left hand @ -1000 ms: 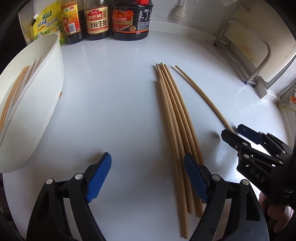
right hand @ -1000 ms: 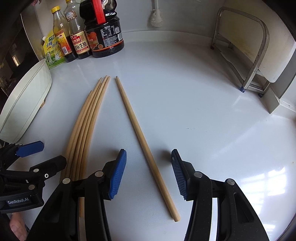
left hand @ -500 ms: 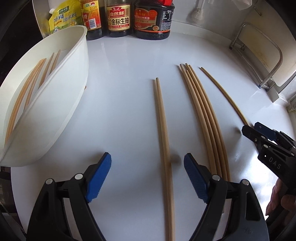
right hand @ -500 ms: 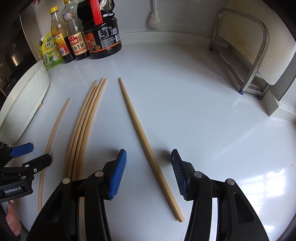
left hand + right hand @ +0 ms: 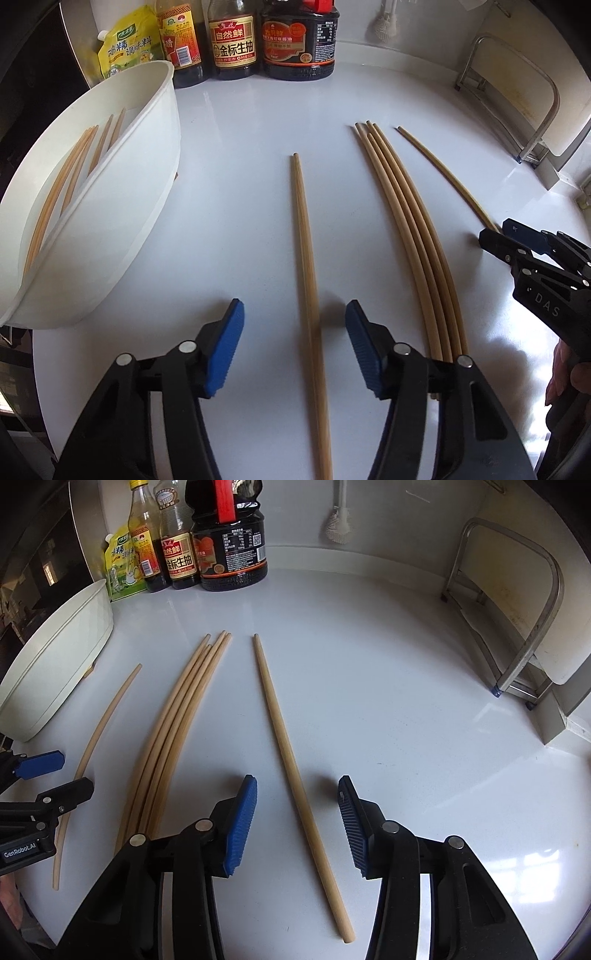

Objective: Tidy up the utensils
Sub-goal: 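Close the left tool on one chopstick while the right tool grasps another from the pile, then lift both held chopsticks and carry them over the white basin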

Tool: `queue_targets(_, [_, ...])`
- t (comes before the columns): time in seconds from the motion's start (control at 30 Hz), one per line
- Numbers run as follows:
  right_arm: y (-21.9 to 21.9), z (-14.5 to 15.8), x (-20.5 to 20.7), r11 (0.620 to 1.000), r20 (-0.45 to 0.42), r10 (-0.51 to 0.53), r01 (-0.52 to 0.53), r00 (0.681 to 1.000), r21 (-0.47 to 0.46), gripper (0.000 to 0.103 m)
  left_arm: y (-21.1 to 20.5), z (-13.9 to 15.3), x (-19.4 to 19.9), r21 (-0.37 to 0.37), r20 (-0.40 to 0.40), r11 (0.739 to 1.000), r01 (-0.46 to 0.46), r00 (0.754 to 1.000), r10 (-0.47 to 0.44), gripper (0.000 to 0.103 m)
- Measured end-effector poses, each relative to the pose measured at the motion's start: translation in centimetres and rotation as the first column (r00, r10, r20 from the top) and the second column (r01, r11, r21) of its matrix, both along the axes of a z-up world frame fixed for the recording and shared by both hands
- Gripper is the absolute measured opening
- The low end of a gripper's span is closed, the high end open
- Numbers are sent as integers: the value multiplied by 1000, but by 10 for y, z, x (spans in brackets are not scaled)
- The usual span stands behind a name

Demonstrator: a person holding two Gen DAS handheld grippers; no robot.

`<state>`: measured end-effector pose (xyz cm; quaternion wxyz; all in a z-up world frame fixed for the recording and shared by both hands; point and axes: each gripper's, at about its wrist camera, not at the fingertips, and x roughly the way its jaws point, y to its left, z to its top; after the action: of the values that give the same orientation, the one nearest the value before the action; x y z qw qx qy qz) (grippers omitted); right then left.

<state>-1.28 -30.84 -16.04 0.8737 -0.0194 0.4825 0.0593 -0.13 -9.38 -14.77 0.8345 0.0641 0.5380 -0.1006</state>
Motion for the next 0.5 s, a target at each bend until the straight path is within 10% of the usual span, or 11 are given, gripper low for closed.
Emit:
queue_targets(0.27, [18,2,4,998,-2,55,-55,999,-30,6,-8,2,0,-37,-12,999,40,999,-41,8])
queue_targets(0.5, [8,8,0,999,-17,-7,7,1000,48,6,-9,3,3,-71,-57,996,46,997,-50,7])
